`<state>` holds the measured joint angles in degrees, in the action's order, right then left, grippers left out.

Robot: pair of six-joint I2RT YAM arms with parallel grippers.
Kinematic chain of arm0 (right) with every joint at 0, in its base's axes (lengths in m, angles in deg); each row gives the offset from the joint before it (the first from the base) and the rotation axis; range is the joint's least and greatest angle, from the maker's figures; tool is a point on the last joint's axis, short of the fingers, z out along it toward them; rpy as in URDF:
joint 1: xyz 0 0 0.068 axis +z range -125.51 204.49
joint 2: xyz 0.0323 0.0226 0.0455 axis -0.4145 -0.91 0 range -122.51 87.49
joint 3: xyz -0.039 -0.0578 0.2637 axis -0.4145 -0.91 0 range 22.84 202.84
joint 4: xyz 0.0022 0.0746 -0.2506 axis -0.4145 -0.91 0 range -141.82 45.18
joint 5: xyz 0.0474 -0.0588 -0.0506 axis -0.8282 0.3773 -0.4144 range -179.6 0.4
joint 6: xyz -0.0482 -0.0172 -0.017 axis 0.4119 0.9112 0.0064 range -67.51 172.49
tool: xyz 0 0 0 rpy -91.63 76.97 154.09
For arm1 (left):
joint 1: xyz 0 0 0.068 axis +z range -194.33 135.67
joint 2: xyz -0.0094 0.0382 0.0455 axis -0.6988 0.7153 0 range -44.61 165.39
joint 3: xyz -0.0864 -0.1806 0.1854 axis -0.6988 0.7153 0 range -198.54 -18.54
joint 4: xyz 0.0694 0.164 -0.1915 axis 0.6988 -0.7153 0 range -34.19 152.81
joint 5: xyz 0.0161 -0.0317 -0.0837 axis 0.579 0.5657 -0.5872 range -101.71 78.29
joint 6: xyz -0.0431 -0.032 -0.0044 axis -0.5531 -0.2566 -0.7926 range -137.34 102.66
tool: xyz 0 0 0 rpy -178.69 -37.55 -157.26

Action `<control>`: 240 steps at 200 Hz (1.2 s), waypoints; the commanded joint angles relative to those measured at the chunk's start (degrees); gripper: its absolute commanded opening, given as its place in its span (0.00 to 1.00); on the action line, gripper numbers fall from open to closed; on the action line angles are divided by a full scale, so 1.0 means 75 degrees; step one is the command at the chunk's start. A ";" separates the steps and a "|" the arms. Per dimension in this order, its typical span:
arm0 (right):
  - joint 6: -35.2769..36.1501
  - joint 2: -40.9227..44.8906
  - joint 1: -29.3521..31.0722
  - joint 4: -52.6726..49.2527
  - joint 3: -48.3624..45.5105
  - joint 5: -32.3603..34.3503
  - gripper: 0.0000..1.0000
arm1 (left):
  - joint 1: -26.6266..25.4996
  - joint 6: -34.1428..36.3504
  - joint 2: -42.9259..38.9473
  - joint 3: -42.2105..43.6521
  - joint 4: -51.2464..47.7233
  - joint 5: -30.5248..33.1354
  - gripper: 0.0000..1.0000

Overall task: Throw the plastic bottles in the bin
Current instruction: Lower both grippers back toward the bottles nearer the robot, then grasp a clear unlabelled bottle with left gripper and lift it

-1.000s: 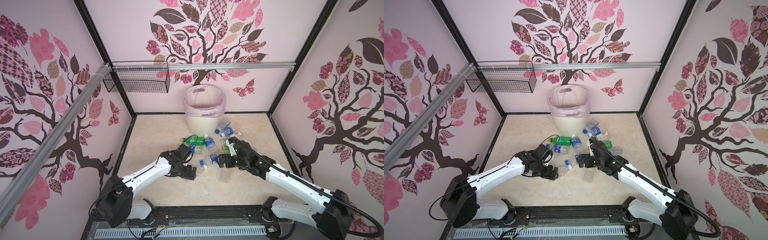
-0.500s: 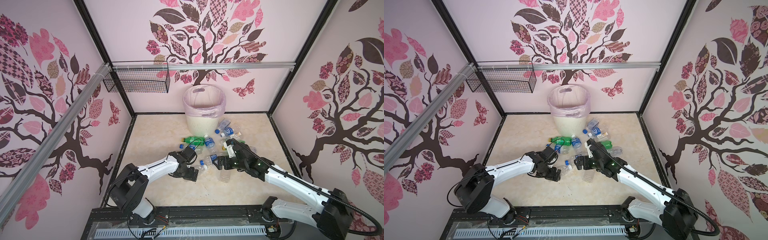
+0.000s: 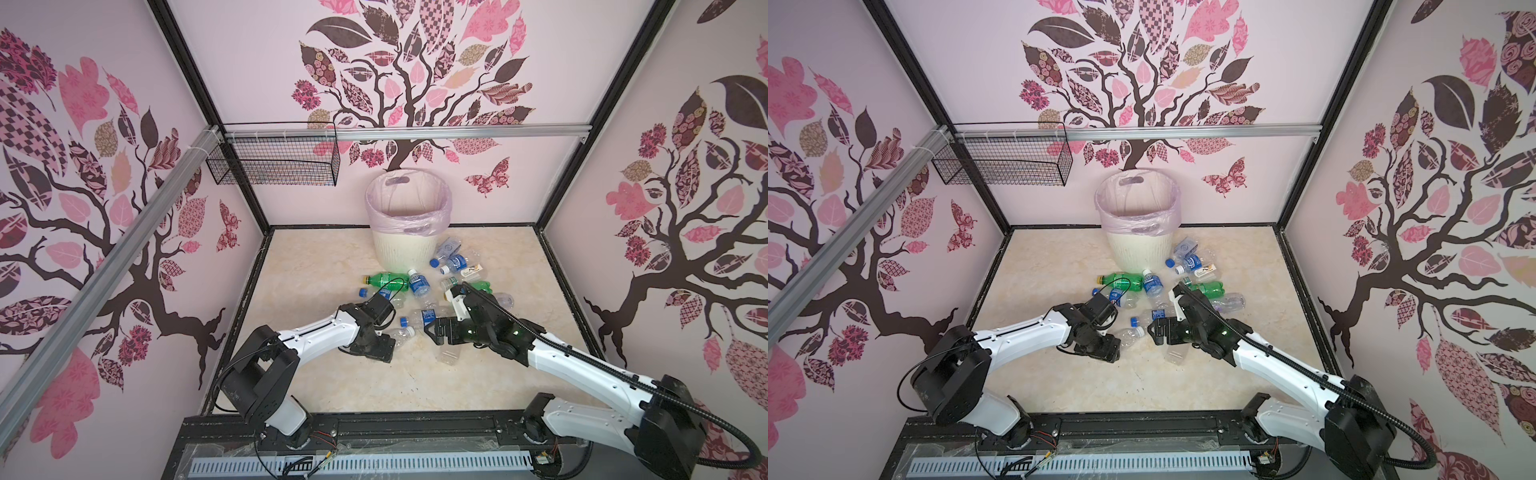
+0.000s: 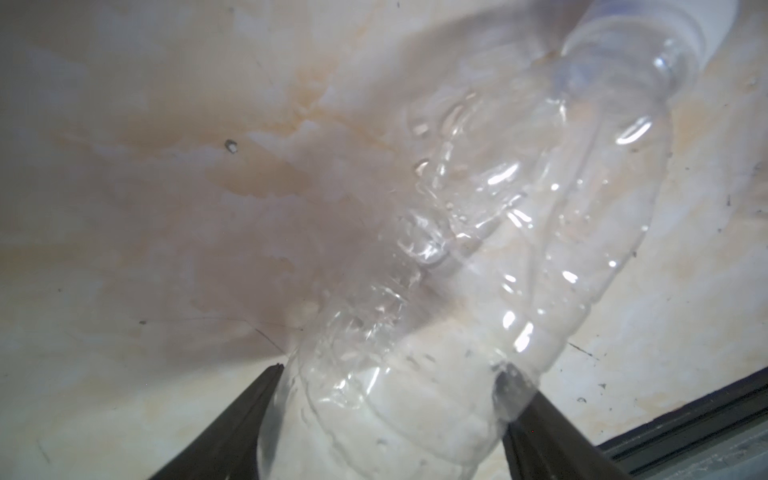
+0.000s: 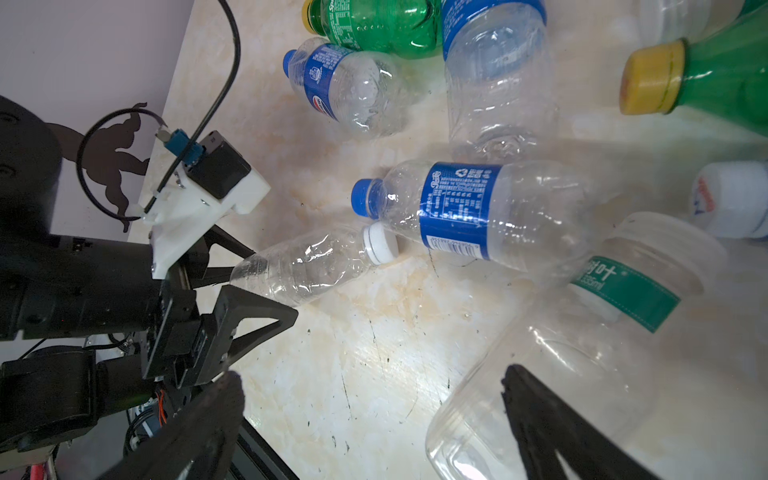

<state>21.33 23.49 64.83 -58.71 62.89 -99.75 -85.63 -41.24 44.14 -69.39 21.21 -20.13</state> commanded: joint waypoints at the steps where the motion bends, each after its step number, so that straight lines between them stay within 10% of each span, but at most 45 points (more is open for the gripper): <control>1: -0.0136 0.0002 0.0034 0.0046 -0.0051 0.0099 1.00 | -0.0161 0.0025 0.0011 -0.0101 0.0171 -0.0191 0.78; 144: -0.0205 0.0534 0.0028 -0.0181 -0.0213 0.0315 1.00 | -0.0382 0.0433 0.0433 -0.0683 -0.0188 0.0327 0.92; 240: -0.0421 0.0482 0.0032 0.0065 -0.0326 0.0305 1.00 | -0.0383 0.0500 0.0421 -0.0475 -0.0256 0.0581 0.58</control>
<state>19.08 26.74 64.83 -58.62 60.05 -98.09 -88.41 -38.26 47.84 -73.80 19.63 -16.90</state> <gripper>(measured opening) 0.995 0.598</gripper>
